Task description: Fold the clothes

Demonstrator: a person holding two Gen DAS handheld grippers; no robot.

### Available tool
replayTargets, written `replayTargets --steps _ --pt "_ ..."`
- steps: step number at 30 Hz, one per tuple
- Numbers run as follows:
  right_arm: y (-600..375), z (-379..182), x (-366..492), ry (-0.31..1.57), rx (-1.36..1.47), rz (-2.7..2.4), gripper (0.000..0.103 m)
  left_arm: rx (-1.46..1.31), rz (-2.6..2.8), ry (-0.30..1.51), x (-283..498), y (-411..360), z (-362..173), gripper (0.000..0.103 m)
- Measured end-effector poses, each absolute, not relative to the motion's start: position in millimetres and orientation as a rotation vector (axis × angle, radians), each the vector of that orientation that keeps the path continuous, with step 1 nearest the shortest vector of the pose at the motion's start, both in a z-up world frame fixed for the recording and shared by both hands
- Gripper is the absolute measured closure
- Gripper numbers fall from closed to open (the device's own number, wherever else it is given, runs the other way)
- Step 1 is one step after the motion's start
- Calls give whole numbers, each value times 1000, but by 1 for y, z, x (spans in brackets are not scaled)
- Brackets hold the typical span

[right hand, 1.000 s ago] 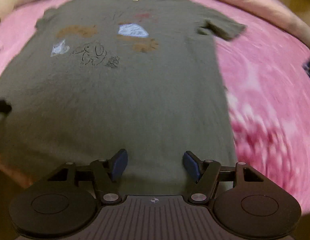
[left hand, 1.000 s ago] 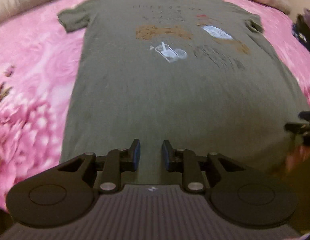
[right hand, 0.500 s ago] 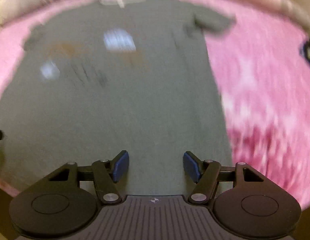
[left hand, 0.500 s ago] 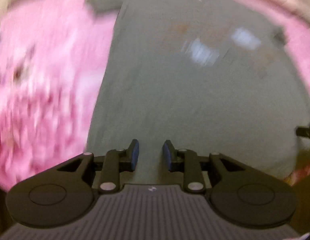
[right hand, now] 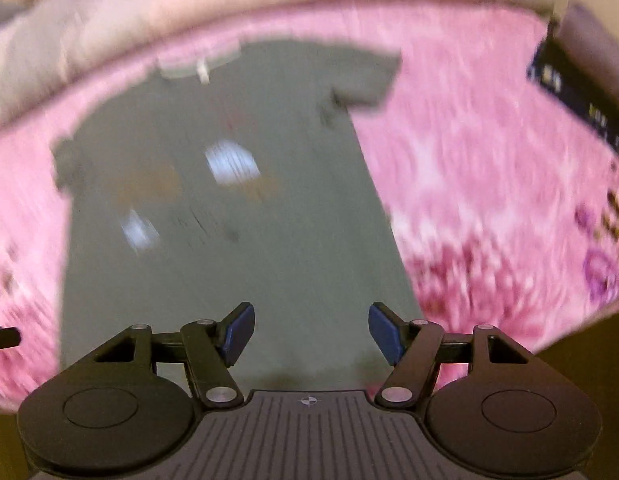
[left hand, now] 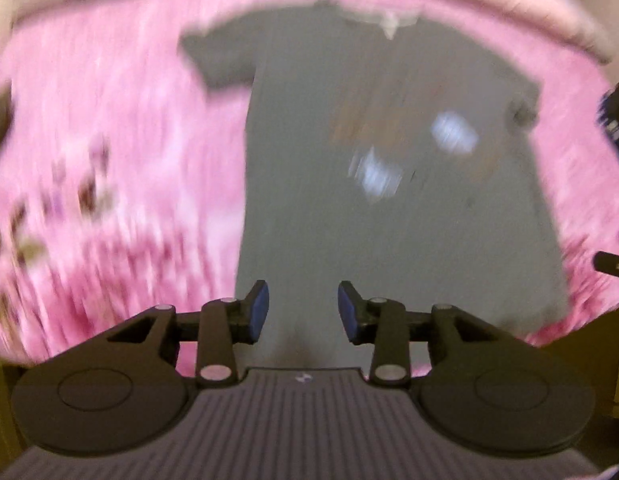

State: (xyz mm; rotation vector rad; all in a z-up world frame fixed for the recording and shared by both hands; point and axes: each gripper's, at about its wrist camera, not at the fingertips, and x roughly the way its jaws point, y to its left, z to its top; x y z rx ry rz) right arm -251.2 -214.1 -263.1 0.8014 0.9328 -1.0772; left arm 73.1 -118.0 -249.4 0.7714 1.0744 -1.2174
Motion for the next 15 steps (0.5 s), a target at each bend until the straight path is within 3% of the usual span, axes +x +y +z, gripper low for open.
replayTargets --steps 4,7,15 --pt "-212 -205 -224 814 765 -1095 36 713 -1299 932 65 -137 -183 57" --pt "-204 -173 -216 782 742 -1079 36 671 -1329 866 57 -131 -147 56" --pt "-185 -136 -229 825 620 -1004 36 667 -1210 831 21 -104 -119 53"
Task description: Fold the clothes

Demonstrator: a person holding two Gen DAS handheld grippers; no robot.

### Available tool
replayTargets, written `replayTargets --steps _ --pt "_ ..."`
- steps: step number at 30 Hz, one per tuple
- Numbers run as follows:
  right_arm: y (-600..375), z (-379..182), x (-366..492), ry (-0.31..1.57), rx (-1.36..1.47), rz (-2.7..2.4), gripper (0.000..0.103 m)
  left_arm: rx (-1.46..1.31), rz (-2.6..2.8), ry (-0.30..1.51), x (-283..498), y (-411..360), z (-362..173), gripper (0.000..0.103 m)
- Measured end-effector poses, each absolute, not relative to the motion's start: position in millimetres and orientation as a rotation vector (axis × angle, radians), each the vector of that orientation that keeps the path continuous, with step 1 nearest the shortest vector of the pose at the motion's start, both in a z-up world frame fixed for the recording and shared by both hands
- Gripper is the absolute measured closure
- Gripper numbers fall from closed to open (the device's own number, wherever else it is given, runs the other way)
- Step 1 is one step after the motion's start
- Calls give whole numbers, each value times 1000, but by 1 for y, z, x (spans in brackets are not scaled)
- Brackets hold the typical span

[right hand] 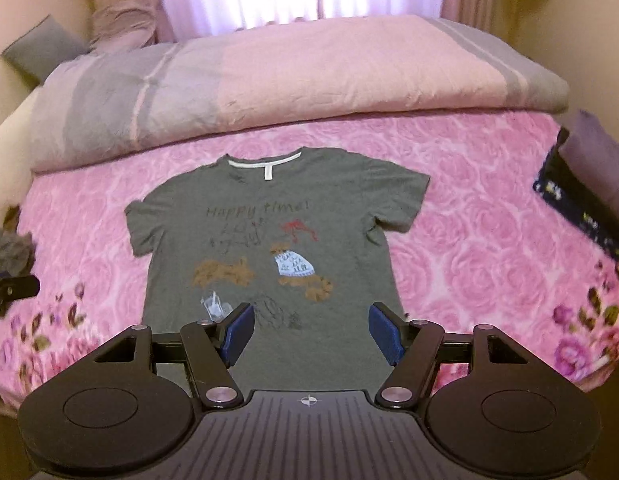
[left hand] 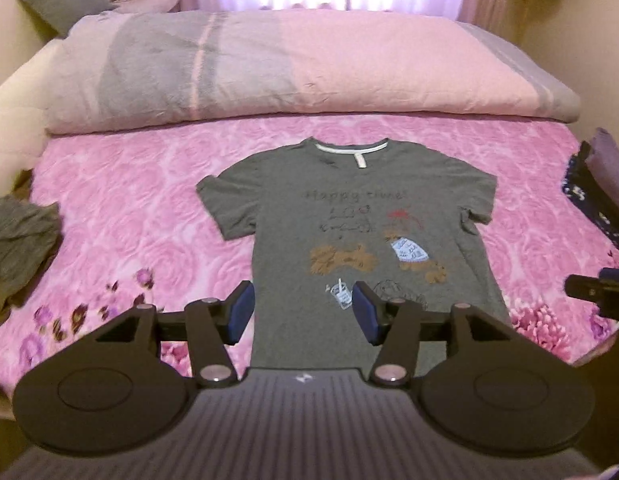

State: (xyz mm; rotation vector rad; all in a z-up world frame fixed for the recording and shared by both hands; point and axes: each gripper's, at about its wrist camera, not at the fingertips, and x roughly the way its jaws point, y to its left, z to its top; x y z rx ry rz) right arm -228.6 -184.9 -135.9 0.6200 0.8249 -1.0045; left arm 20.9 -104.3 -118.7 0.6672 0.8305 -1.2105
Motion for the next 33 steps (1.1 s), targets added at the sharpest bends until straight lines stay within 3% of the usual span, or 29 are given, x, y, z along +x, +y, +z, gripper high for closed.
replayTargets --steps 14,33 --pt "-176 -134 -315 915 613 -909 36 608 -1074 814 -74 -54 -96 53" --pt "-135 -153 -333 1071 577 -740 36 672 -957 875 -117 -2 -111 53"
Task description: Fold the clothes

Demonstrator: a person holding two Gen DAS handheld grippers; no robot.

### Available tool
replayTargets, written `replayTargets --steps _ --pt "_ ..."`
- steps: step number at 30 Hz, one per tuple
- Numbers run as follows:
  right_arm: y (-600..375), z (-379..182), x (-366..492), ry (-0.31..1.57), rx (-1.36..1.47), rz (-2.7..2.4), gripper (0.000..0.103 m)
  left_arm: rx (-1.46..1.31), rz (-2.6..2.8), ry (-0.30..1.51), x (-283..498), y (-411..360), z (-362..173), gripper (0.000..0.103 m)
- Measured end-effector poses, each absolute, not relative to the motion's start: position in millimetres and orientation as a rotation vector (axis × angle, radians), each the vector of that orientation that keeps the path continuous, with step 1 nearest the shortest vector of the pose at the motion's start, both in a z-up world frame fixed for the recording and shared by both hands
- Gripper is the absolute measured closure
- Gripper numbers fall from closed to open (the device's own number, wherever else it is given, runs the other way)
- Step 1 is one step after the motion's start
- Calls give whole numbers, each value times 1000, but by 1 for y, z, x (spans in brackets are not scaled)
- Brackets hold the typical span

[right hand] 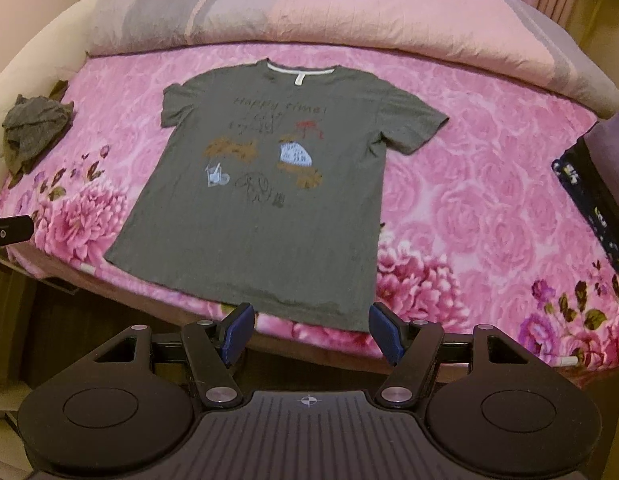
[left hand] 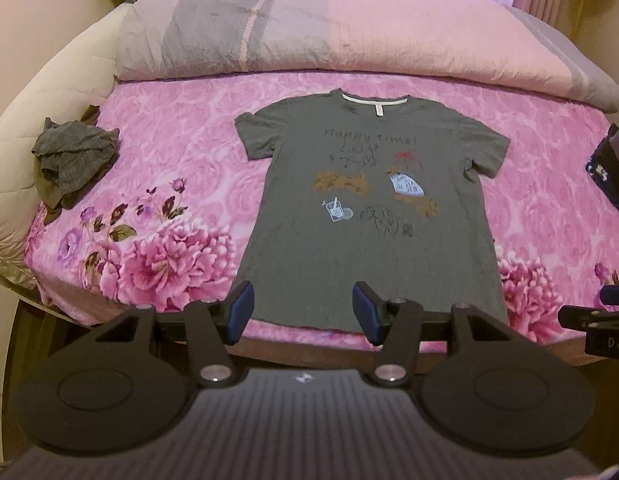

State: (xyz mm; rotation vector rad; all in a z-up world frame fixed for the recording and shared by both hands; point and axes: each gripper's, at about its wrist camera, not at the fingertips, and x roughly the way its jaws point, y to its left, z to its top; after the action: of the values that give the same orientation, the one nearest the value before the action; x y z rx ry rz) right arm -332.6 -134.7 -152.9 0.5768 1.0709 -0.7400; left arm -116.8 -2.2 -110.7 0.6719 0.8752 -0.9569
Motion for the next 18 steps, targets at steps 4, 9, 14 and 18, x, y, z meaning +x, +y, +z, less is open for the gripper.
replayTargets --steps 4,9,14,18 --pt "-133 -155 -334 1083 580 -735 36 682 -956 876 -119 -2 -112 53" --pt "-133 -157 -335 1100 584 -741 36 695 -964 876 -123 -3 -114 53" --pt "-134 -158 -335 1104 589 -747 36 712 -971 884 -125 -5 -118 53" --pt "-135 -159 -333 1104 593 -742 36 721 -973 889 -126 -7 -120 53"
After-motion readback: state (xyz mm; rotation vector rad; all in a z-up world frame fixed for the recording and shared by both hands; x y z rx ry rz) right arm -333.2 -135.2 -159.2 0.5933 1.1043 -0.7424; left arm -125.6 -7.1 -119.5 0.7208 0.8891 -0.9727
